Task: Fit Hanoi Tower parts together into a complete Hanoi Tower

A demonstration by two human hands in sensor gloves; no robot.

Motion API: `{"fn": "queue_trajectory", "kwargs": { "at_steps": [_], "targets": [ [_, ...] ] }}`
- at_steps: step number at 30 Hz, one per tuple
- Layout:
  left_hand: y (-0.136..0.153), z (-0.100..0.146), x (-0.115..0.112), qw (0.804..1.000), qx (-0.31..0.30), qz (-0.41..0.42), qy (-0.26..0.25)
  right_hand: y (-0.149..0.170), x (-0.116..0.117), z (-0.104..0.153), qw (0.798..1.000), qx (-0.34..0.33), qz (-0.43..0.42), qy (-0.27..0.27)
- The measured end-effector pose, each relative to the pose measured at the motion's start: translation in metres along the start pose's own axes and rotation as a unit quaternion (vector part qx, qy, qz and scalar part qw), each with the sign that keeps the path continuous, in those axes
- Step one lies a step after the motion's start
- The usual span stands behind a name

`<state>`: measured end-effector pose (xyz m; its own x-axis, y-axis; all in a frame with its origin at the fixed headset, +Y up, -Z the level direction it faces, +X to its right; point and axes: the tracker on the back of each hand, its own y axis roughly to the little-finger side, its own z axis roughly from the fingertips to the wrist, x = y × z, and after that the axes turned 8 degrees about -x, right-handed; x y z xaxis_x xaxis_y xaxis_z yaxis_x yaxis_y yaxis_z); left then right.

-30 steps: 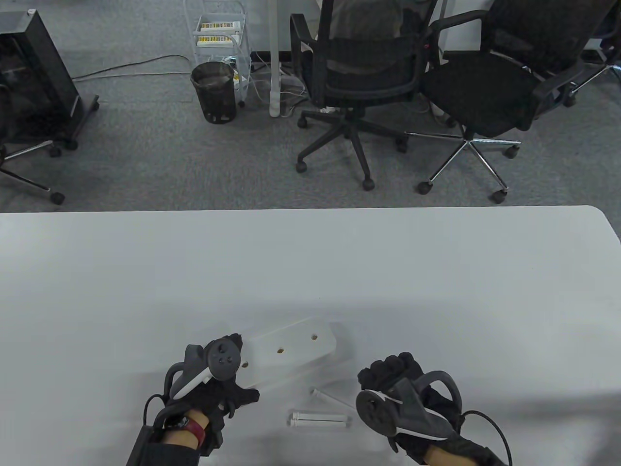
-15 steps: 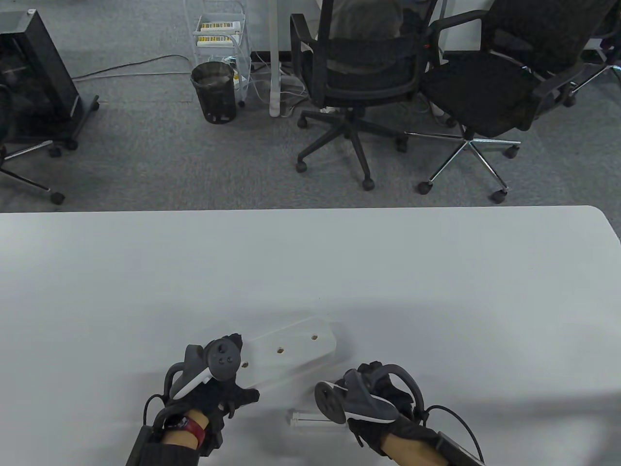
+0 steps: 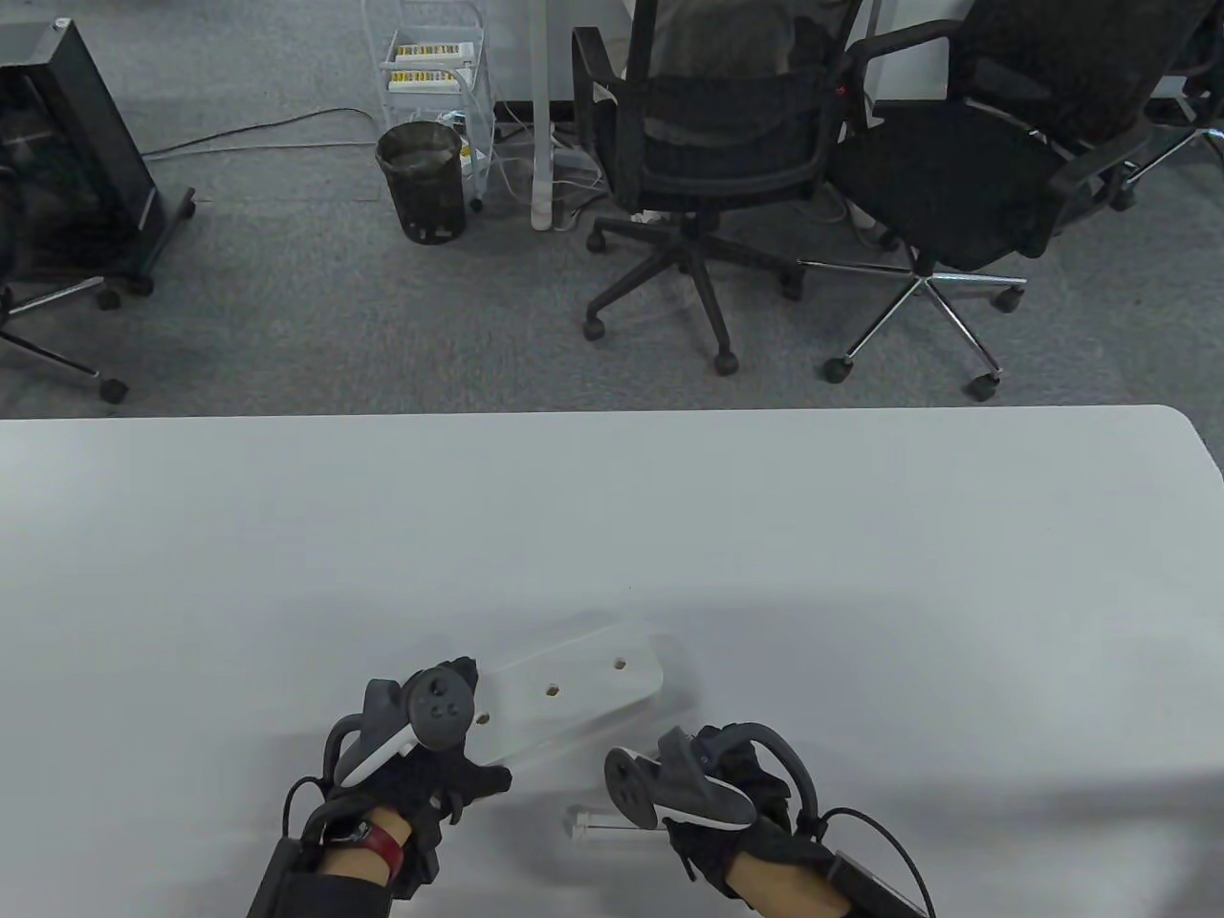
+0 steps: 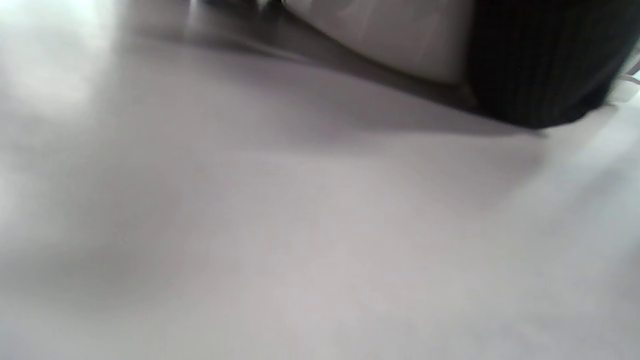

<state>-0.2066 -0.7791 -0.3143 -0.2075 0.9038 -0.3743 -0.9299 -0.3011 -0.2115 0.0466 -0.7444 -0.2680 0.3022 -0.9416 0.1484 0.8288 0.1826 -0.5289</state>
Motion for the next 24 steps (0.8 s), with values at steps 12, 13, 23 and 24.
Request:
{"fn": "queue_trajectory", "kwargs": {
  "at_steps": [12, 13, 23, 24],
  "targets": [
    [0.001, 0.000, 0.000, 1.000, -0.003, 0.000, -0.005, 0.000, 0.004, -0.008, 1.000, 0.012, -0.002, 0.009],
    [0.001, 0.000, -0.001, 1.000, -0.003, 0.000, -0.005, -0.001, 0.004, -0.008, 1.000, 0.012, 0.000, 0.010],
    [0.001, 0.000, -0.001, 1.000, -0.003, -0.001, -0.006, -0.004, 0.008, -0.014, 1.000, -0.013, 0.014, -0.006],
    [0.002, 0.000, -0.001, 1.000, -0.003, -0.001, -0.006, -0.005, 0.009, -0.015, 1.000, -0.018, 0.018, -0.010]
  ]
}}
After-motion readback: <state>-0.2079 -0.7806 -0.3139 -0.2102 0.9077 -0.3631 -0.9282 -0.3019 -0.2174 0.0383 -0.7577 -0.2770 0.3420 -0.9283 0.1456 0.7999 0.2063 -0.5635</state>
